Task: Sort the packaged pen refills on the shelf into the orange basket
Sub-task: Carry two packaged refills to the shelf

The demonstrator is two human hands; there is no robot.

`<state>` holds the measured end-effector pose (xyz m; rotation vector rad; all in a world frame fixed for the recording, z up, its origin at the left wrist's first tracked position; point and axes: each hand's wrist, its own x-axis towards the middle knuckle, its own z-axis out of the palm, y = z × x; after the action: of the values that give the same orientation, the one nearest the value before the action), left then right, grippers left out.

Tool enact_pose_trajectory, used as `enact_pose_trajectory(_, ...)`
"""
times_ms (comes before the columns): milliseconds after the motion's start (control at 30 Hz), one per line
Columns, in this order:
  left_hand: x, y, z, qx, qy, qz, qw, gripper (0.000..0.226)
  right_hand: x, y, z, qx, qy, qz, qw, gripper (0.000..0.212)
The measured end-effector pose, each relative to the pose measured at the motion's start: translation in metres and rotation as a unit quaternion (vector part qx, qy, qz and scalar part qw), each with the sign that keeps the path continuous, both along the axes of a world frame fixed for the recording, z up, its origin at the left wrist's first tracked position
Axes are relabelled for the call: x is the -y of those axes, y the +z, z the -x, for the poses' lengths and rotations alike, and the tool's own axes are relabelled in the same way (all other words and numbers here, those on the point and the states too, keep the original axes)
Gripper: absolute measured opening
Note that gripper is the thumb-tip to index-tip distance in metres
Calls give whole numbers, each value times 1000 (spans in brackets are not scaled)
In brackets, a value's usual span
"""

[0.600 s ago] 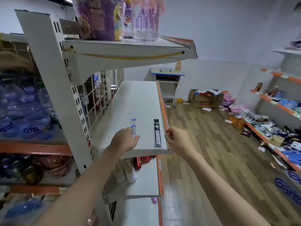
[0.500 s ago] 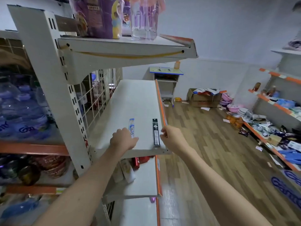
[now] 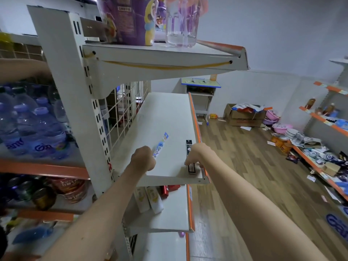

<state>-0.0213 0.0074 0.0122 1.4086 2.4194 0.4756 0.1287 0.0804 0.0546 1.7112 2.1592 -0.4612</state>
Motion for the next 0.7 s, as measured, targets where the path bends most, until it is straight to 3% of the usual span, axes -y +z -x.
enact_pose_trajectory(67, 12, -1, 4, 18, -9, -70, 997, 12, 1, 2, 7, 15, -4, 20, 1000, 22)
enact_pose_trajectory(167, 26, -1, 6, 46, -2, -135, 990, 24, 2, -1, 17, 49, 29, 2, 998, 22)
enact_pose_trajectory(233, 34, 3, 4, 83, 11, -146, 986, 36, 3, -7, 19, 54, 20, -16, 998, 11)
enact_pose_trajectory(367, 47, 6, -6, 91, -5, -151, 984, 30, 14, -18, 14, 0, -31, -89, 996, 11)
enact_pose_trajectory(467, 56, 8, -19, 122, -11, -167, 978, 26, 21, -24, 8, -35, -25, -122, 992, 26)
enact_pose_trajectory(533, 63, 9, -30, 154, -7, -176, 972, 21, 29, -24, -1, -100, -34, -134, 985, 11)
enact_pose_trajectory(567, 66, 10, -38, 170, -8, -183, 968, 17, 33, -23, -9, -156, -56, -143, 976, 13)
enact_pose_trajectory(600, 68, 12, -46, 193, -7, -193, 962, 12, 39, -20, -19, -216, -84, -159, 960, 18)
enact_pose_trajectory(700, 67, 16, -79, 269, -13, -216, 939, 9, 63, -14, -64, -349, -178, -209, 896, 6)
